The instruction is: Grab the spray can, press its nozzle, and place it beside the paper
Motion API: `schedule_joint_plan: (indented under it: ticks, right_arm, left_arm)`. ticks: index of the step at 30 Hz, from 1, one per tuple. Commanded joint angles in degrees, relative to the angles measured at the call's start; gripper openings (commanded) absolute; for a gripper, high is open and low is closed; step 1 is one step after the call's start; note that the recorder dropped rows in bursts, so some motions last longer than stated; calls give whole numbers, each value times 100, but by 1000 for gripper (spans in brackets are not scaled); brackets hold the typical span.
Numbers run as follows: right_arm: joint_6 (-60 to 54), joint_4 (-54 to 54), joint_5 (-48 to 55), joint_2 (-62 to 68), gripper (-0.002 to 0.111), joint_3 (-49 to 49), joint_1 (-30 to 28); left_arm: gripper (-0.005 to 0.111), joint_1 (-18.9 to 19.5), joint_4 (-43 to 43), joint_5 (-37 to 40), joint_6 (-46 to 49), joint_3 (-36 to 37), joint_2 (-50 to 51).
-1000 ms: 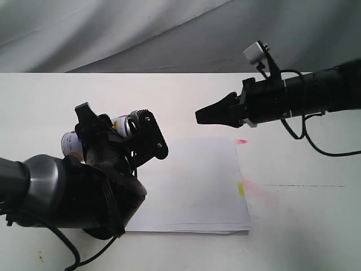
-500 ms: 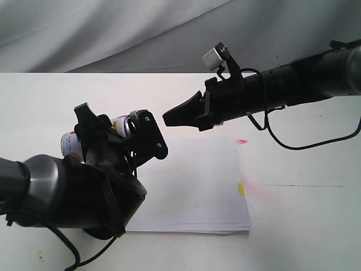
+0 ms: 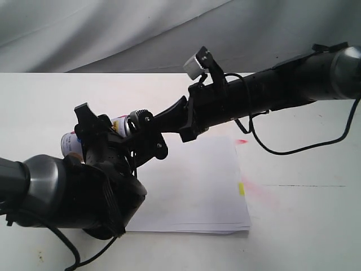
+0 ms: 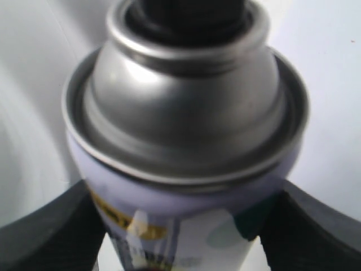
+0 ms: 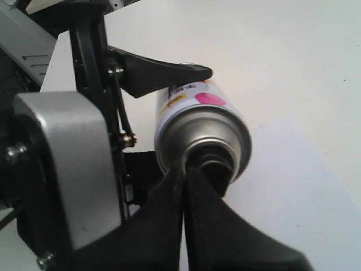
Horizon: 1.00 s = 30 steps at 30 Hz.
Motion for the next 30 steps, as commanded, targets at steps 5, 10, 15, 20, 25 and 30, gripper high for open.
schedule_joint_plan:
  ticks: [5, 10, 15, 20, 25, 30]
  right_arm:
    - [-91, 68, -485, -4, 0, -43, 120]
    - [-160, 68, -549, -4, 0, -43, 120]
    - [-226, 68, -660, -4, 0, -43, 120]
    - [-311, 184, -660, -4, 0, -43, 120]
    - [-337, 184, -660, -4, 0, -43, 120]
    - [-347, 221, -660, -4, 0, -43, 134]
  left_arm:
    - [0, -49, 7, 215, -54, -6, -26]
    - [0, -49, 7, 215, -54, -6, -26]
    - [0, -49, 7, 215, -54, -6, -26]
    - [0, -49, 7, 215, -54, -6, -26]
    - [0, -49, 7, 215, -54, -6, -26]
    - [0, -49, 7, 215, -54, -6, -26]
